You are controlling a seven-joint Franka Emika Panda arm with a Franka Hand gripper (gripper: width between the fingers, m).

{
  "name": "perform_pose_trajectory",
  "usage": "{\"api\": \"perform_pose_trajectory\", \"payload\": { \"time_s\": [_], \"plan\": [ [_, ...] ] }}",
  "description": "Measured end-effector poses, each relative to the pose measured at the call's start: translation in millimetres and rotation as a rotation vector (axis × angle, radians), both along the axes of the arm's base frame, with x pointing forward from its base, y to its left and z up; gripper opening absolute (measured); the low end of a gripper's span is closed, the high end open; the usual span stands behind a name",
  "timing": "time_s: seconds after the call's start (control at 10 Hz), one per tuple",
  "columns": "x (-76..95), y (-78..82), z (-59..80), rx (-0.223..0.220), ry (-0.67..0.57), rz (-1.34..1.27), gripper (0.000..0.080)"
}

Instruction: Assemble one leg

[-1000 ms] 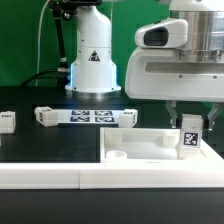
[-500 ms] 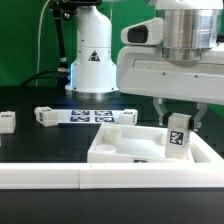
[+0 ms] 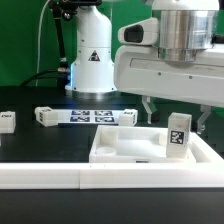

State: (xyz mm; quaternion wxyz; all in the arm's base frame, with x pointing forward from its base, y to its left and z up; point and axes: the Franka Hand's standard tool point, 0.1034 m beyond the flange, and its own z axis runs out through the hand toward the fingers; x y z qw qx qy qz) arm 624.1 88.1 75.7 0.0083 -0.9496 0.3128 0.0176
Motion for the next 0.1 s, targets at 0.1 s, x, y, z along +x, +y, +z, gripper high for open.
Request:
{"api": "perform_pose_trajectory", "payload": {
  "time_s": [0.1],
  "plan": [
    [-0.2,0.0,-0.4,0.000,0.001,0.000,0.0612]
  ]
}}
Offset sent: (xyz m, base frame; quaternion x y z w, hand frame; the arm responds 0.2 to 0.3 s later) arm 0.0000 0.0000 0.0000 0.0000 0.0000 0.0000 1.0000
